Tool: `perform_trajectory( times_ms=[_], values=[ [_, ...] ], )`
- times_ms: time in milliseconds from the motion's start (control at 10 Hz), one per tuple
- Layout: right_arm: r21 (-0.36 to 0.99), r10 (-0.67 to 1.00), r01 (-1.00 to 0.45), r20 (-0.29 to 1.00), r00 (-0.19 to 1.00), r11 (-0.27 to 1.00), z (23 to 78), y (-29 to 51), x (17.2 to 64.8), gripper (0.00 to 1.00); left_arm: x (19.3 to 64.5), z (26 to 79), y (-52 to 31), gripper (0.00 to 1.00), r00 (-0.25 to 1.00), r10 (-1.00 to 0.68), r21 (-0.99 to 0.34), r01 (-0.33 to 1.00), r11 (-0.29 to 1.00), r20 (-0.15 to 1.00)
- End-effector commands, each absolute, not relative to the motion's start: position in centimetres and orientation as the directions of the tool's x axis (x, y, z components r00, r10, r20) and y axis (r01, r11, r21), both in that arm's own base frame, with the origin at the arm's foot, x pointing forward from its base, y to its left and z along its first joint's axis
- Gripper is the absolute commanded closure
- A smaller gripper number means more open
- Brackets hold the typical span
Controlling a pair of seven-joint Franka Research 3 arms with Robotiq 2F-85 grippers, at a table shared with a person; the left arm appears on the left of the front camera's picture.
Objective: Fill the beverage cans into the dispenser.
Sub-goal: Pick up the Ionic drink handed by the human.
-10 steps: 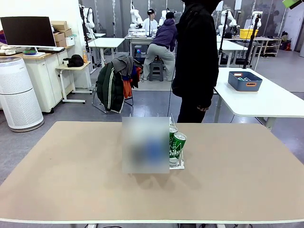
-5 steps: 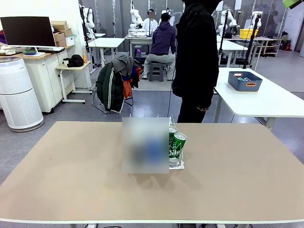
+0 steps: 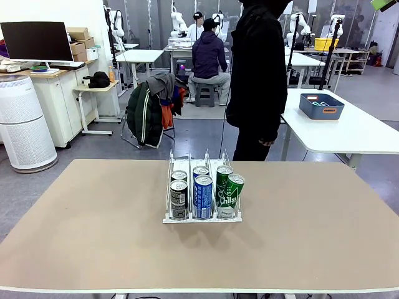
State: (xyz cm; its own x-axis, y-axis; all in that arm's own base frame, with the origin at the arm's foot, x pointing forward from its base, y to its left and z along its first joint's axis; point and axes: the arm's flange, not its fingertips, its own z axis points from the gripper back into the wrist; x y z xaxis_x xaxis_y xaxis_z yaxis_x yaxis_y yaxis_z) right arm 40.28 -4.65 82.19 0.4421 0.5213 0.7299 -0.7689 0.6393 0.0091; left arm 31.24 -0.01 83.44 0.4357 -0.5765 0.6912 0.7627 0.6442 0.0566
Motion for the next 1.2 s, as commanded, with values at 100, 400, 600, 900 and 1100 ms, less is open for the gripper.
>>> perform_trajectory(
  times_ms=[100, 400, 600, 900, 1100],
  values=[
    [0.011, 0.52, -0.769, 0.731, 0.442, 0.639, 82.14, -4.66, 40.25, 0.0, 31.2, 83.48, 0.15, 0.0, 0.436, -0.574, 0.056, 0.761, 0.646, 0.693],
    [0.011, 0.52, -0.769, 0.731, 0.442, 0.639, 82.14, -4.66, 40.25, 0.0, 31.2, 83.48, 0.15, 0.0, 0.436, -0.574, 0.056, 0.761, 0.646, 0.693],
    [0.011, 0.52, -0.769, 0.731, 0.442, 0.639, 82.14, -4.66, 40.25, 0.0, 31.2, 83.48, 0.15, 0.0, 0.436, -0.574, 0.056, 0.761, 0.646, 0.693],
    [0.011, 0.52, -0.769, 0.731, 0.442, 0.639, 82.14, -4.66, 40.25, 0.0, 31.2, 83.48, 0.15, 0.0, 0.436, -0.574, 0.056, 0.761, 0.646, 0.693],
    [0.011, 0.52, -0.769, 0.731, 0.442, 0.639, 82.14, -4.66, 40.25, 0.0, 31.2, 83.48, 0.15, 0.0, 0.436, -0.574, 0.056, 0.761, 0.646, 0.693]
  ],
)
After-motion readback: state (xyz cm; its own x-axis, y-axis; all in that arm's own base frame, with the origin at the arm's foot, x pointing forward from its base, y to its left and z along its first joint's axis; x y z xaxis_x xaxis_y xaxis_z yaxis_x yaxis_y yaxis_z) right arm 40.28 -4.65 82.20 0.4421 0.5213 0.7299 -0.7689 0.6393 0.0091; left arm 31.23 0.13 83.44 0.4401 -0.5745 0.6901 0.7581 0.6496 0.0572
